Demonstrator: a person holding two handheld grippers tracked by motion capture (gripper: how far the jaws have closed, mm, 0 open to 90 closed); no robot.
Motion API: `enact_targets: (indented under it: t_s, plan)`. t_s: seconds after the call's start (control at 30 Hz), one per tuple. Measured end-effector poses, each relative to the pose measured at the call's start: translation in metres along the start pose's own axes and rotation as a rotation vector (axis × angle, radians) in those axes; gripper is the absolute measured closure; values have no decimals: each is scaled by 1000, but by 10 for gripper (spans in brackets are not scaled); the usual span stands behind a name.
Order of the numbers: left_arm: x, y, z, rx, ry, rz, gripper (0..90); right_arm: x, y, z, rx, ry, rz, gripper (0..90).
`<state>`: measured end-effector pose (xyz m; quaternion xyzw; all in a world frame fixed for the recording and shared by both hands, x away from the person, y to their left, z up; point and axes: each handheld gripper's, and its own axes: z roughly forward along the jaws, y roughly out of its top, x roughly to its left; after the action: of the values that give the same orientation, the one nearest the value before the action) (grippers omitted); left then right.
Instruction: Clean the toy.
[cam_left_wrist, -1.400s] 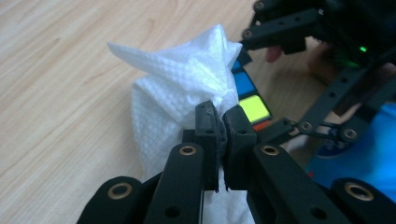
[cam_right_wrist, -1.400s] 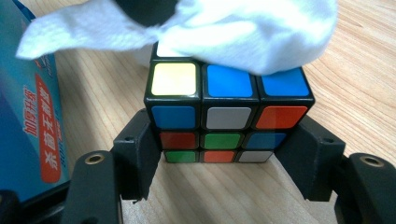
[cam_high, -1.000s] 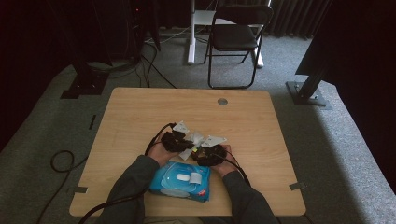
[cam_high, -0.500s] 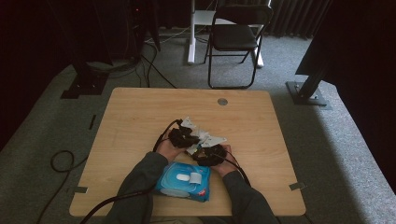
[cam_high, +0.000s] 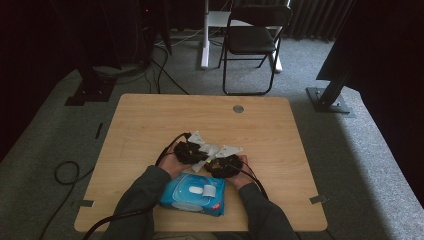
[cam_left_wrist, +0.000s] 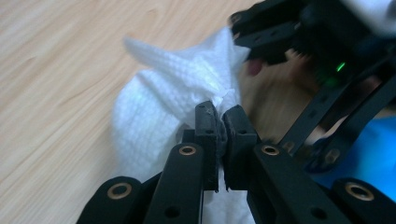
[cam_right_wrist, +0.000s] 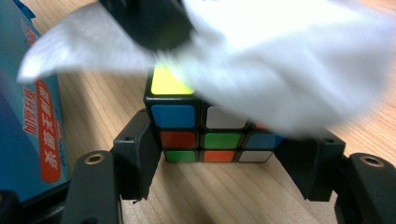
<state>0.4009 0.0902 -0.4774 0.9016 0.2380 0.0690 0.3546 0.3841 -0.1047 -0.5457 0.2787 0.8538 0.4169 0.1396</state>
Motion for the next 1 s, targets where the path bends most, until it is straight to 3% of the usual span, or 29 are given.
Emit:
enact_targets:
  t_s: [0.07,0.1,0.2,0.27,0.33,0.4,0.53,0.7,0.83,1.0]
  plan:
    - [4,-3,-3,-4,9,-15,867,0,0,0,0,3,3,342]
    - [12,-9,-7,-14,26,-49,867,0,0,0,1,5,3,342]
    - [21,-15,-10,-25,68,-92,867,0,0,0,2,11,3,341]
    - [25,-18,-8,-7,92,-111,867,-1,0,0,3,15,2,341]
    - [30,-23,-3,24,84,-142,866,-1,0,0,2,24,0,340]
    - [30,-25,0,39,71,-144,865,-2,0,0,2,26,3,336]
    - [28,-32,5,29,15,-138,864,-4,0,0,7,-5,40,210]
    - [26,-34,5,31,-18,-117,864,-7,1,-4,-20,-22,65,202]
    - [25,-35,5,30,-20,-111,864,-7,3,-8,-37,-18,83,208]
    - [25,-36,4,18,-3,-114,864,-8,9,-19,-104,-13,109,230]
